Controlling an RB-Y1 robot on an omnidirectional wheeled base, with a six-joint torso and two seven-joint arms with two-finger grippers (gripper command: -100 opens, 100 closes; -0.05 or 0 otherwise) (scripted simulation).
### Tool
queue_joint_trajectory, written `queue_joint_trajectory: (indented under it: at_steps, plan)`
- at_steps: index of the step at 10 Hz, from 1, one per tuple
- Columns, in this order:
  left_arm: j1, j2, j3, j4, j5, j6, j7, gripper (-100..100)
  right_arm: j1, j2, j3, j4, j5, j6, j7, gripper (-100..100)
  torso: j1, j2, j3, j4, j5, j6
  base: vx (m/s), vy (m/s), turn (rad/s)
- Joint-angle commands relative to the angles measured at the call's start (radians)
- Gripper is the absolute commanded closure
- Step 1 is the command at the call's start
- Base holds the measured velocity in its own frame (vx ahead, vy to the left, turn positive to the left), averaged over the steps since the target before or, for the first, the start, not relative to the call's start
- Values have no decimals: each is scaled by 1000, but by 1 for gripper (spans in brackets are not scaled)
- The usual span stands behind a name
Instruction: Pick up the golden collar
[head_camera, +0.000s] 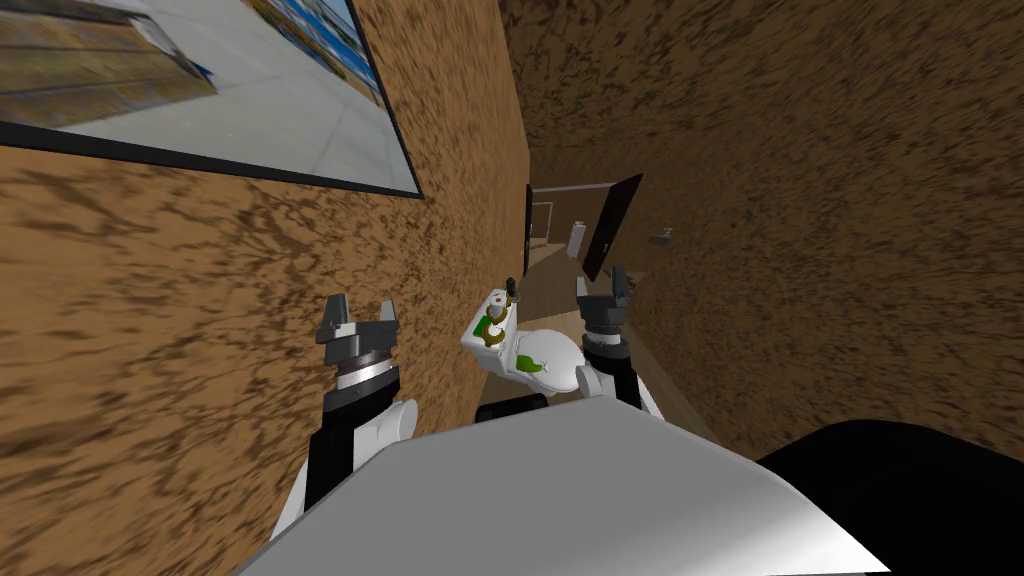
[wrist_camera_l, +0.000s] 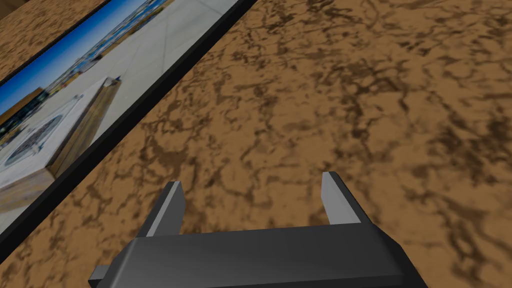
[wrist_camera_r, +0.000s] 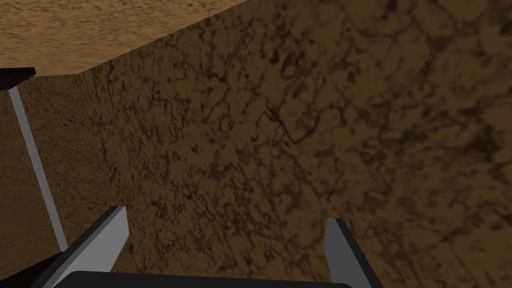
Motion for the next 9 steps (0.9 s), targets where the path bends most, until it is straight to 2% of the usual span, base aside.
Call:
queue_joint_trajectory:
  at_steps: [1, 4, 5, 7, 8, 9]
  plan:
    - [0, 0, 0, 0, 0, 0, 0, 0, -10, -36, 2, 15, 16, 5, 5, -100, 0, 0, 0, 0, 0, 0, -4, -12, 78]
    - [0, 0, 0, 0, 0, 0, 0, 0, -51, -125, 11, 77, 77, 23, 27, -100, -3, 1, 0, 0, -1, 0, -17, -43, 144]
    - [0, 0, 0, 0, 0, 0, 0, 0, -51, -133, 11, 77, 77, 23, 27, -100, -3, 1, 1, 0, -1, 0, -20, -36, 52]
    - [0, 0, 0, 0, 0, 0, 0, 0, -91, -198, 20, 139, 140, 41, 50, -100, -3, 1, 1, 0, -1, 0, -26, -46, 199]
    - [0, 0, 0, 0, 0, 0, 0, 0, -91, -207, 20, 140, 140, 41, 50, -100, -4, 1, 1, 0, -1, -1, -25, -48, 76]
    - [0, 0, 0, 0, 0, 0, 0, 0, -114, -247, 24, 178, 177, 51, 64, -100, -4, 1, 1, 0, -1, 0, -19, -42, 134]
